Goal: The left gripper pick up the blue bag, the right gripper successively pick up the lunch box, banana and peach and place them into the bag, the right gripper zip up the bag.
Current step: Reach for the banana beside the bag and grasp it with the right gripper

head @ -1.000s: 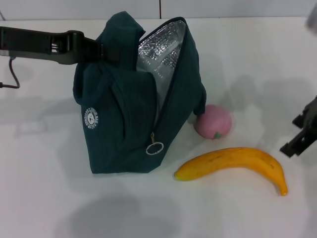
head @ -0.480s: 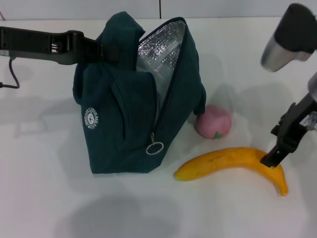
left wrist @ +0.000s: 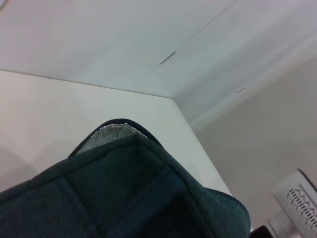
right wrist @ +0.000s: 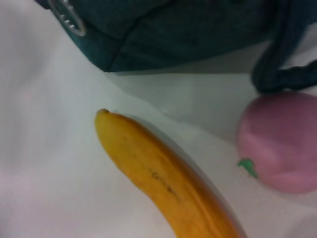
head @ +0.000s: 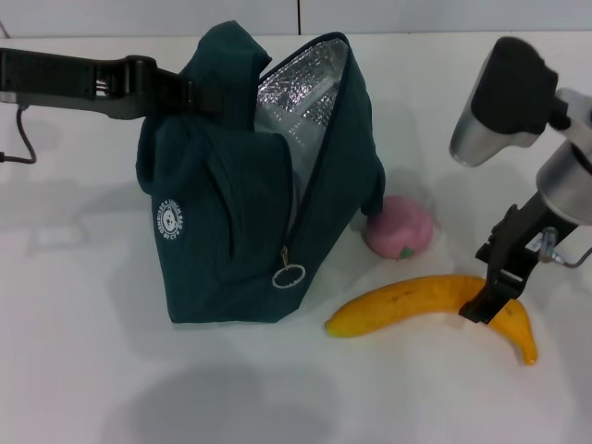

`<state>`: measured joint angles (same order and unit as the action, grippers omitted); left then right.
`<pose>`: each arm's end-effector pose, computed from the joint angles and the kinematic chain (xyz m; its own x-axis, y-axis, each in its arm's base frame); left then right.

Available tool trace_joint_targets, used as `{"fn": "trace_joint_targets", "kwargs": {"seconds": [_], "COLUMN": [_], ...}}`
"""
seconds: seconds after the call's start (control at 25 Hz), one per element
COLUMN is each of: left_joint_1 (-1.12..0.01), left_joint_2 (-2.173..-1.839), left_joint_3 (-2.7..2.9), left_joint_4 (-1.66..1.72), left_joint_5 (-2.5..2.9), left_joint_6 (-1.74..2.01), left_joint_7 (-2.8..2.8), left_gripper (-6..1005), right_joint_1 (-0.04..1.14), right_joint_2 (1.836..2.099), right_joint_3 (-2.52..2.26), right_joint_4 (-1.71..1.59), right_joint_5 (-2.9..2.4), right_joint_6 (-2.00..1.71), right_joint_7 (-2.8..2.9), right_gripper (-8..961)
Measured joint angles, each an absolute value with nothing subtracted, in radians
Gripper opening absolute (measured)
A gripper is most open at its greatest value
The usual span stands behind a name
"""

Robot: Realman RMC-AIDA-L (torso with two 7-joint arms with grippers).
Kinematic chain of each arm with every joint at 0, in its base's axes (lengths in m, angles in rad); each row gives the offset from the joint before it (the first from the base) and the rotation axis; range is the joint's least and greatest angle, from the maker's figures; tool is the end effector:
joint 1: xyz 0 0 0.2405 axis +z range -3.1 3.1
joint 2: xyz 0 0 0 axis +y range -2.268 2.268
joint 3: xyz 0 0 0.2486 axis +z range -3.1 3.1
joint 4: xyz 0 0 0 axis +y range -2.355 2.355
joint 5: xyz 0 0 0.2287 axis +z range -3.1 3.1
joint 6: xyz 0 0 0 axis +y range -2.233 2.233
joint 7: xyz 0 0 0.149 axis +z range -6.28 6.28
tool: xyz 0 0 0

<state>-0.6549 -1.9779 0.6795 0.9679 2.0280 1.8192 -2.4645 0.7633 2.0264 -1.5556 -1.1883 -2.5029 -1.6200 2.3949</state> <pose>-0.1947 0.3734 0.0906 0.3992 0.8410 0.3653 0.8402 -0.4950 0.2213 0.1473 0.3653 -0.0315 0.7980 -0.3837 0.4647 -0.3178 -0.9231 -0.2165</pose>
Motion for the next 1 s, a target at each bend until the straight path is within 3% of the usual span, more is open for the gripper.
{"fn": "trace_joint_targets", "kwargs": {"seconds": [0.76,1.0], "left_joint_1": [-0.655,-0.655], "left_joint_2": [-1.977,-1.977], "left_joint_3": [0.681,0.681], "left_joint_4": [0.97,0.971], "left_joint_5": [2.028,2.028], "left_joint_6": [1.819,1.819], "left_joint_7": [-2.462,-2.462], "left_gripper": [31,31], "right_joint_1": [0.753,0.75], "right_joint_2": [2.026,2.025], "right_joint_3": [-1.648,-1.65], "right_joint_4": [-1.141,-1.145], "right_joint_5": [-2.473,-2.478], "right_joint_6": [-1.538,-1.543], "right_joint_7": [2.391,2.39], "right_gripper": [807,579]}}
